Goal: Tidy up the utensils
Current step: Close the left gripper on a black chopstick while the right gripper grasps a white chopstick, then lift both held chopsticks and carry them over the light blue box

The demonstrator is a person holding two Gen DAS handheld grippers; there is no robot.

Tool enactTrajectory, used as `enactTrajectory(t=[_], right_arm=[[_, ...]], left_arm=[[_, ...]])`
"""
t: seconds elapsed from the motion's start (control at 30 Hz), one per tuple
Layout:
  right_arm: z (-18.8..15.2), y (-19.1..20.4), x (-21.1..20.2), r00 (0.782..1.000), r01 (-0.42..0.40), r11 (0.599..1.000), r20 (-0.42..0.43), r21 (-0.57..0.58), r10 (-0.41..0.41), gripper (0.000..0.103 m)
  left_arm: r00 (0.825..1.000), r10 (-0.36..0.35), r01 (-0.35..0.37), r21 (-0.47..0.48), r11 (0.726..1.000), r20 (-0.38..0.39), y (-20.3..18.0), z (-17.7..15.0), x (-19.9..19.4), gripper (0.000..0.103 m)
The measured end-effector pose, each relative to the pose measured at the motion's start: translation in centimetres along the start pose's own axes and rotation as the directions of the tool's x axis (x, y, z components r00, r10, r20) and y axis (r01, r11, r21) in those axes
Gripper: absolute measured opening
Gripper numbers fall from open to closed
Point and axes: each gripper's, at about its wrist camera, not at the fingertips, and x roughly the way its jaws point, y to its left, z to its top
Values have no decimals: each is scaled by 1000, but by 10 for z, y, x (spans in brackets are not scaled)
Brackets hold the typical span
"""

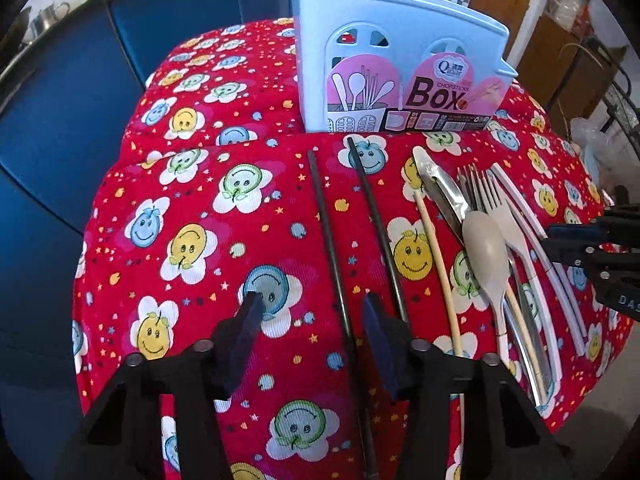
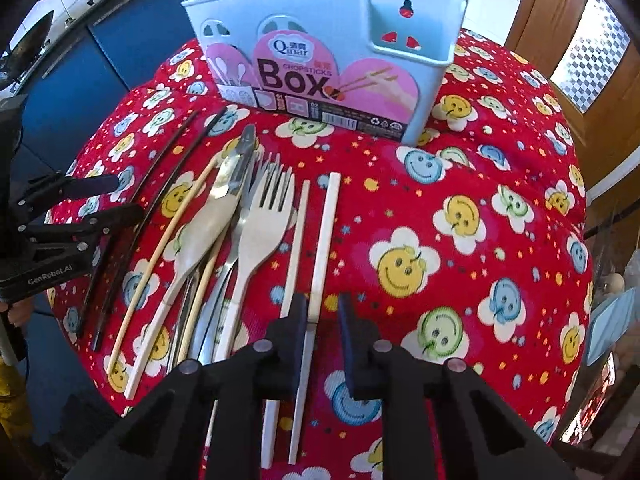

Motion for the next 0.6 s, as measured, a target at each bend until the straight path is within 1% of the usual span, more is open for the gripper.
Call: enactTrajectory(t=[0.03, 0.1, 0.2, 0.23, 0.27, 0.33, 0.37, 0.4, 0.5, 0.6], right_arm=[[2, -1, 0, 1000, -1, 1000, -5, -2, 1, 16], [7, -2, 2, 1000, -10, 1000, -22, -9, 9, 16], [12, -1, 4, 998, -25, 998, -64, -56, 21, 16], [14, -1, 4, 997, -31, 998, -77, -57, 26, 16], [16, -2, 5, 996, -38, 998, -88, -55, 33, 16], [19, -3, 6, 994, -47, 998, -99, -49, 42, 16], [21, -3, 7, 994, -49, 998, -98, -48, 44, 13], [22, -4, 8, 994, -49, 998, -95, -44, 44, 11], [24, -7, 7, 996, -57, 998, -73, -20, 55, 9], [19, -10, 3, 997, -69, 998, -28, -1, 69, 8]], left_arm=[[1000, -6, 6, -4, 1000, -8, 1, 2, 0, 46], [999, -15, 15, -2, 1000, -31, 1, 5, 1, 35], [992, -75, 76, 6, 997, -104, -4, 8, 1, 20], [986, -99, 101, 9, 995, -131, -7, 8, 1, 20], [983, -106, 109, 15, 994, -147, -10, 9, 1, 18], [981, -97, 105, 39, 994, -171, -16, 8, 1, 15], [981, -87, 96, 46, 994, -174, -17, 8, 2, 13], [981, -83, 92, 44, 995, -175, -18, 9, 2, 9], [981, -102, 104, 5, 995, -162, -12, 10, 3, 7], [983, -126, 124, -24, 992, -131, -7, 9, 0, 6]])
